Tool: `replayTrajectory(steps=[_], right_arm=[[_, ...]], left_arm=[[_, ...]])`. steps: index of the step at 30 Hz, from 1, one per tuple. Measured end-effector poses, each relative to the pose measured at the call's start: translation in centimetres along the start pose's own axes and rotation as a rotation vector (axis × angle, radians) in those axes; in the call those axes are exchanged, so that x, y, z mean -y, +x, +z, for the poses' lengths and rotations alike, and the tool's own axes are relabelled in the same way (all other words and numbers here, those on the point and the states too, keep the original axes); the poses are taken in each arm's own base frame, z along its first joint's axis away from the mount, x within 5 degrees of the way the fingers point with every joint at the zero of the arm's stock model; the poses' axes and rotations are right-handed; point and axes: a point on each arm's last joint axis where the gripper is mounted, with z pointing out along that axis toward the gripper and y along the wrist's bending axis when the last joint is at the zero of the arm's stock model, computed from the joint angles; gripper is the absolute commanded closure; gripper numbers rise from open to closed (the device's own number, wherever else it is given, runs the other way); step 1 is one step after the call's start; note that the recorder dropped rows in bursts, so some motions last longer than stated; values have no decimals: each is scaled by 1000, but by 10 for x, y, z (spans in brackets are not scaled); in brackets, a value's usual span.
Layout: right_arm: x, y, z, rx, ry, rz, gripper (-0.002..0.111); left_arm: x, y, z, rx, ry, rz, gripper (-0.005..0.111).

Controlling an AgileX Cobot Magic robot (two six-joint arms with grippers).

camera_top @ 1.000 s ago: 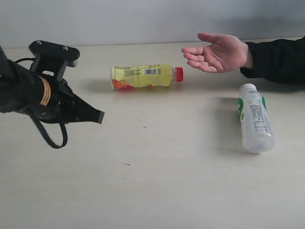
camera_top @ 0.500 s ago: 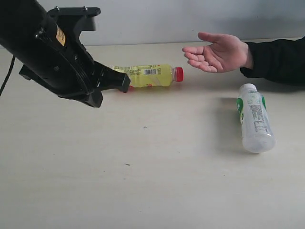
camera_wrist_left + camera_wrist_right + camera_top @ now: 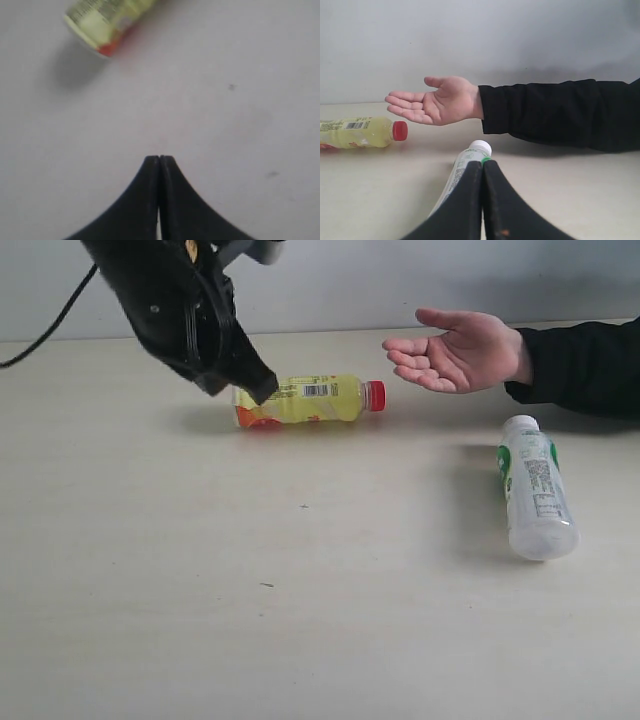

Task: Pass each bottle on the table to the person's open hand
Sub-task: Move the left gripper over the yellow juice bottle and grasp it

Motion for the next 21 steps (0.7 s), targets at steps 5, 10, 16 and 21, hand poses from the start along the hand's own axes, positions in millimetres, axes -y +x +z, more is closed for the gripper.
replayTrajectory(steps=[5, 10, 16, 21], right_arm=[[0, 2, 3, -36, 1, 2, 108], [0, 2, 3, -45, 2, 3, 108], [0, 2, 4, -46, 2, 3, 108], [0, 2, 4, -46, 2, 3, 108]], left_arm=[[-35, -34, 12, 28, -91, 51, 107], [-81, -46, 45, -18, 27, 114, 107], [-105, -44, 75, 5, 147, 359, 95], [-97, -50, 80, 82, 199, 498, 60]])
